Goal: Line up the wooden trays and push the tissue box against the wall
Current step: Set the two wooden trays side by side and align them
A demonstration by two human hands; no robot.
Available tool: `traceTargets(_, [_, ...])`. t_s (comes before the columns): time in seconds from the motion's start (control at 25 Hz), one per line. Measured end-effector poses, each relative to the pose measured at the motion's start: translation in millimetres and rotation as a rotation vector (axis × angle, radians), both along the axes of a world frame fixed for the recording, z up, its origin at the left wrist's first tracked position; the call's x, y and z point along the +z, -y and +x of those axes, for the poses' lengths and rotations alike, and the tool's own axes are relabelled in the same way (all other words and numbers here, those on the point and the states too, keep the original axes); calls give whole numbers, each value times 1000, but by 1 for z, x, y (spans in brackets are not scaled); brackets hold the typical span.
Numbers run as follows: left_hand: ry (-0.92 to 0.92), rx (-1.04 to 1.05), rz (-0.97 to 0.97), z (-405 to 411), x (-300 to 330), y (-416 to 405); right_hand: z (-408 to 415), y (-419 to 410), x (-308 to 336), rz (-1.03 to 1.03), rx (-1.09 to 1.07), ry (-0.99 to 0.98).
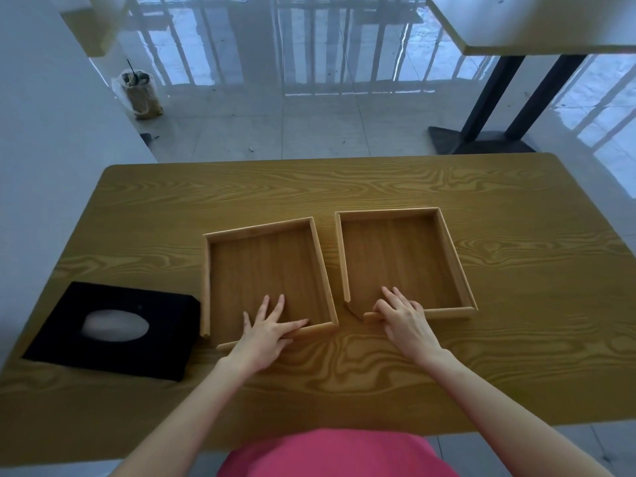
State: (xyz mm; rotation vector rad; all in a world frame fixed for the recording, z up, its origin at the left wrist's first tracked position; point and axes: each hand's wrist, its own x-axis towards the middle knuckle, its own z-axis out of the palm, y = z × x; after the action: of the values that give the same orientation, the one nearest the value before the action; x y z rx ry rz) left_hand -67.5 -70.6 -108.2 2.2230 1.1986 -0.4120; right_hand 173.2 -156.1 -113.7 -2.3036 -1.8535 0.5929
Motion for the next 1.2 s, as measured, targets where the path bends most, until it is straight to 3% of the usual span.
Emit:
traceTargets(0.2, [-11, -89, -22, -6, 0, -15, -7, 6, -3, 33, -48, -11])
traceTargets(0.96, [50, -94, 32, -17, -3, -8, -38, 20, -6, 41, -40, -20])
traceTargets(1.2, [-9, -34, 160, -21, -5, 5, -27, 25, -12, 76, 31, 64])
